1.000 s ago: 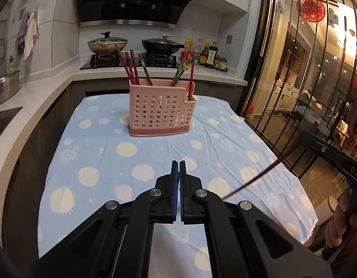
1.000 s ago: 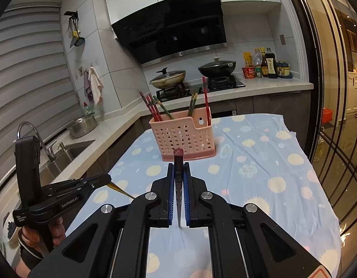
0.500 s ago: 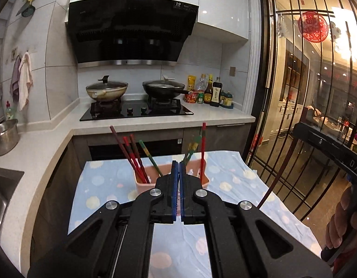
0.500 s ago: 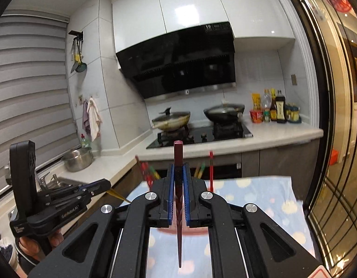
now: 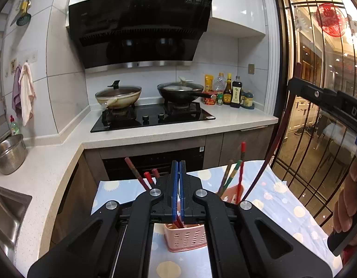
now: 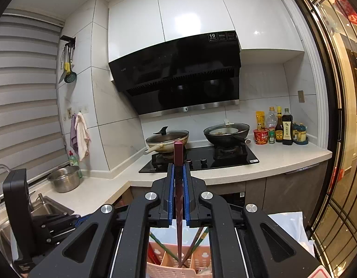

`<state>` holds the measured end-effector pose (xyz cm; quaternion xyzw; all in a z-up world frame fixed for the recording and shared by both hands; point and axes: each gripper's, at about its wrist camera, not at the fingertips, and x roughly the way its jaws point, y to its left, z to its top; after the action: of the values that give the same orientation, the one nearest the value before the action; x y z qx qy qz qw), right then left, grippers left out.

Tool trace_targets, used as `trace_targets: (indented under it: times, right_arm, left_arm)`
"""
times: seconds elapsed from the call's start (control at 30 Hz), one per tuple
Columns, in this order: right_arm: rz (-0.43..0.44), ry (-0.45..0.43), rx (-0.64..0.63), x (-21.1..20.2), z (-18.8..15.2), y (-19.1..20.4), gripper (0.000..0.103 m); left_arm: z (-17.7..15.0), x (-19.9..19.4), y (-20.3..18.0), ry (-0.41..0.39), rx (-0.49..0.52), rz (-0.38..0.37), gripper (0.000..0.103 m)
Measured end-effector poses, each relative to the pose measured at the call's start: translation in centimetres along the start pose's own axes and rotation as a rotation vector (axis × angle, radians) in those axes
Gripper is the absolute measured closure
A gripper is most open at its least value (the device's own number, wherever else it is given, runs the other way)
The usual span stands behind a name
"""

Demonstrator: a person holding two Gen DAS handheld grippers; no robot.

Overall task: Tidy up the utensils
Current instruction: 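Carry the gold spoon with the left tool while the right tool carries the chopstick into the holder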

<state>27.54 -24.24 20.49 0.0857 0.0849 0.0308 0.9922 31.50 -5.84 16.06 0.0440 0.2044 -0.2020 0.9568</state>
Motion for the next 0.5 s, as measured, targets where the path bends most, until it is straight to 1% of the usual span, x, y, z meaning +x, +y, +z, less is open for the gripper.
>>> trace_targets:
  times: [0.1, 0.23, 0.5]
  right_arm:
    - [-0.002, 0.021, -0.003, 1.7, -0.6, 0.2, 0.096]
    - [-0.004, 0.07, 0.003, 3.8, -2.2, 0.0, 0.096]
    - [-0.011, 0.164, 0.014, 6.0, -5.5, -0.5, 0.096]
  left_arm:
    - [-0.5, 1.1, 0.7, 0.02, -0.005, 0.002, 0.102]
    - [-1.5, 2.3, 1.2, 0.043, -0.003, 0.006, 0.102]
    - [-2.7, 3.7, 1.1, 0.076, -0.01, -0.004, 0.102]
